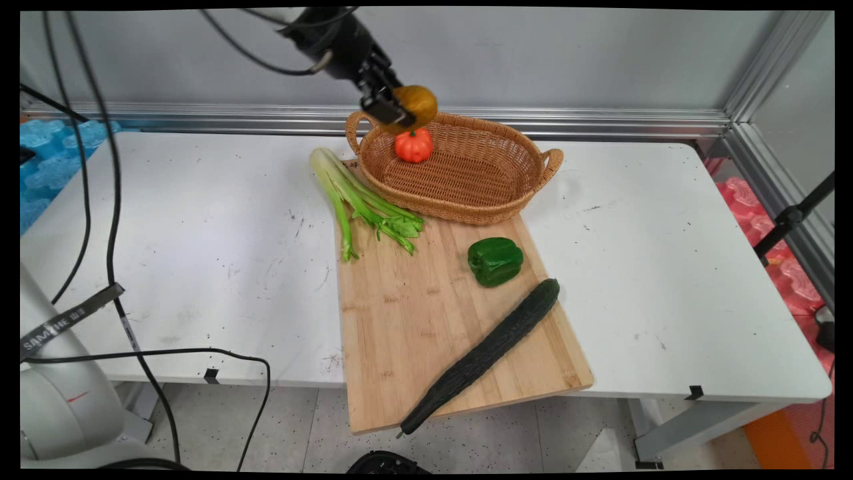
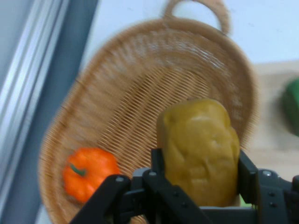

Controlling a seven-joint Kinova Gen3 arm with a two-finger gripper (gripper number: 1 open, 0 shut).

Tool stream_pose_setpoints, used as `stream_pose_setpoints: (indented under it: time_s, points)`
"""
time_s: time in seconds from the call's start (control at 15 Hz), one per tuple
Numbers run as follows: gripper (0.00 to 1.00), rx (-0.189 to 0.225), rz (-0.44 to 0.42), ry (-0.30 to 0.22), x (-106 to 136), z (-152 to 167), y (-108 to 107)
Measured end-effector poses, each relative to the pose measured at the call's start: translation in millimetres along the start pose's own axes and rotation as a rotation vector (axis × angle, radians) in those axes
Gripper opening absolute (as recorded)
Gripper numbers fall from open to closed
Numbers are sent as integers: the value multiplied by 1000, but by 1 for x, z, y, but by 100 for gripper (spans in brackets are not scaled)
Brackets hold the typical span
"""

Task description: Place the picked object in the vegetable basket

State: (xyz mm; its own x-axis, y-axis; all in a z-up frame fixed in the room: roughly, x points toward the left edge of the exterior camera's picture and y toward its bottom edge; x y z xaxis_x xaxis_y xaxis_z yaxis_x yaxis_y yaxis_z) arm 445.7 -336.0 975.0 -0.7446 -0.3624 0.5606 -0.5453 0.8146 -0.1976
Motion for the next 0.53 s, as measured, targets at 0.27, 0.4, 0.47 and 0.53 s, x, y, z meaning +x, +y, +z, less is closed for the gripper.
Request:
stream_pose_setpoints:
  time_s: [0.27, 0.4, 0.47, 0.53]
  points:
    - [0, 27, 6, 8, 17, 24, -23]
    - [0, 32, 13, 8, 26, 44, -34]
    - [0, 31, 18, 7, 30, 55, -39]
    - [0, 26, 22, 4, 33, 67, -44]
